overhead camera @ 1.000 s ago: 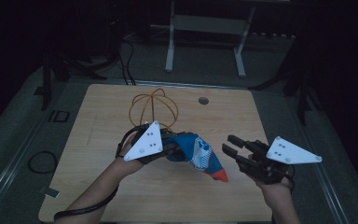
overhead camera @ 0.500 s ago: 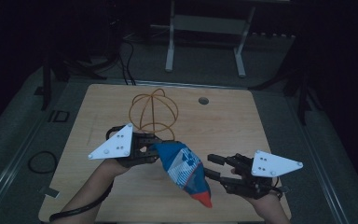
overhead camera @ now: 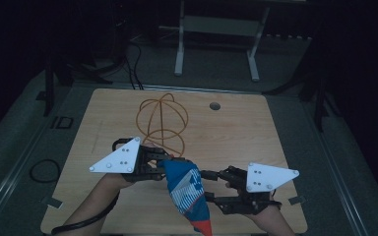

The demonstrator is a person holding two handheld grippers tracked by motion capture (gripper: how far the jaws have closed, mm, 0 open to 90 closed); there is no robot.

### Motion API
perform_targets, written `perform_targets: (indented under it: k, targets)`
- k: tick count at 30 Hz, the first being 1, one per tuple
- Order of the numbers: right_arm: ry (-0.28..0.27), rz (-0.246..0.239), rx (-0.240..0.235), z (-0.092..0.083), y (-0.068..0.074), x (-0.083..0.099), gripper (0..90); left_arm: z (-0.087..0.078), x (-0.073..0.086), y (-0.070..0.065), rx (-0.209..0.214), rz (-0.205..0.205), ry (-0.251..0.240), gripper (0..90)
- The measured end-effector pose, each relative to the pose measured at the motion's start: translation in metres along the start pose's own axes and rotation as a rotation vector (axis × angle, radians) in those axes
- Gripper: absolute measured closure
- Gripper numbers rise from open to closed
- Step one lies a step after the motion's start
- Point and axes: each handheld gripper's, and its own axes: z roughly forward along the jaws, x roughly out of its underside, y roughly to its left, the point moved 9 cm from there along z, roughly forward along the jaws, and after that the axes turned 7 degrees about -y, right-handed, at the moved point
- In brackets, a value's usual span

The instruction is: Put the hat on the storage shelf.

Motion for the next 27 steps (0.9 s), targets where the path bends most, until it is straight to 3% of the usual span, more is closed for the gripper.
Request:
perform_targets:
  k: [4,8,11,22,27]
  targets:
    - [0.008,0.003,-0.014,0.005,-0.001,0.002,59.0,-0.001,0.001,-0.001,0.013,-0.013,-0.004,88.9]
    - [0.009,0.006,-0.023,0.008,-0.001,0.001,80.7,-0.002,0.003,0.001,0.001,-0.017,0.003,88.9]
    - [0.016,-0.023,-0.012,0.009,0.0,0.001,88.5,-0.004,0.005,0.003,-0.006,-0.024,0.005,88.9]
    - [-0.012,-0.03,0.068,-0.012,-0.011,-0.009,89.6,-0.019,0.012,0.014,-0.094,-0.048,0.049,79.7]
    - [-0.04,-0.026,0.103,-0.025,-0.02,-0.017,89.8,-0.024,0.015,0.016,-0.111,-0.093,0.078,76.8]
